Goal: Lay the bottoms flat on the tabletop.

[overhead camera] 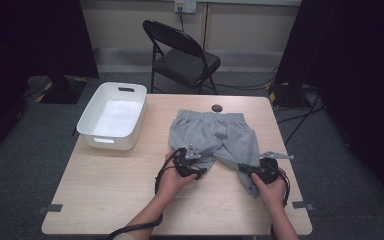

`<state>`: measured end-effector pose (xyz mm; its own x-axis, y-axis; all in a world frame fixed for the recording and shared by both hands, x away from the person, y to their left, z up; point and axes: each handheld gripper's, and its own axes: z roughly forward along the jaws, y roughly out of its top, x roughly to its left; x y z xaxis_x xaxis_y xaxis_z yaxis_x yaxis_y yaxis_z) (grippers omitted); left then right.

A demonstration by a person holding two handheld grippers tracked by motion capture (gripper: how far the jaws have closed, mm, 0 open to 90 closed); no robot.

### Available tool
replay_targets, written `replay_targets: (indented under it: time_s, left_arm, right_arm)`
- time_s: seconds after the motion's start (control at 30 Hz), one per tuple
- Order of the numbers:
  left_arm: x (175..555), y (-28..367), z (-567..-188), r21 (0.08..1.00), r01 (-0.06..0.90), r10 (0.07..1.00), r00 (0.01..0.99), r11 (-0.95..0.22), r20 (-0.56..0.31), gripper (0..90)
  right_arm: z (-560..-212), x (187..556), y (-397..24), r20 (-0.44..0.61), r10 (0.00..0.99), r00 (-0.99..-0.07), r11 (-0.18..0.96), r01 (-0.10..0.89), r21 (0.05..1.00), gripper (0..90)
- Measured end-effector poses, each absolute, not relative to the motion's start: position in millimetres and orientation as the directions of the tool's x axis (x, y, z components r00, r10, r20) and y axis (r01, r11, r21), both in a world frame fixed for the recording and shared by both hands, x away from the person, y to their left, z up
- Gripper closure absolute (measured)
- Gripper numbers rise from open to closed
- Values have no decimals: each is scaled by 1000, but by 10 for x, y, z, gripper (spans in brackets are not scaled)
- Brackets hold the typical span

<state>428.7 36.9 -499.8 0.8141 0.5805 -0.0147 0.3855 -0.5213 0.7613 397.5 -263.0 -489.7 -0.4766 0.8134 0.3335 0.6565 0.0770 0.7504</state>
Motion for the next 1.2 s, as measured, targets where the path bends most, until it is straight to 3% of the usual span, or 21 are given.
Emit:
replay_targets:
  time_s: [0.2,0.37,0.53,0.8,0.97,1.07,1.2]
  left_arm:
    - [4295,367,-4992,759,392,580,814,-519,-23,436]
    - [4286,342,-4988,754,398,585,811,-523,-23,412]
    - [4292,344,-4984,752,399,583,812,-525,-23,416]
    - [4285,346,-4991,755,394,583,813,-524,-20,416]
    - [4282,349,-4994,757,388,580,815,-527,-14,416]
    - [4282,352,-4998,759,385,580,815,-524,-13,419]
    - [4281,356,-5001,762,387,581,814,-519,-17,424]
  right_arm:
    - [-4986,3985,-2613,336,819,-465,85,677,731,871]
    - [-4887,3973,-2531,268,817,-510,140,628,765,738]
    - [-4773,3987,-2382,239,783,-574,180,577,796,718]
    - [-4881,4048,-2036,165,758,-632,309,570,762,675]
    - [-4962,4098,-2003,129,780,-613,334,581,742,741]
    - [-4967,4089,-2018,104,787,-608,344,573,744,849]
    - [-4966,4039,-2051,157,783,-601,312,600,737,866]
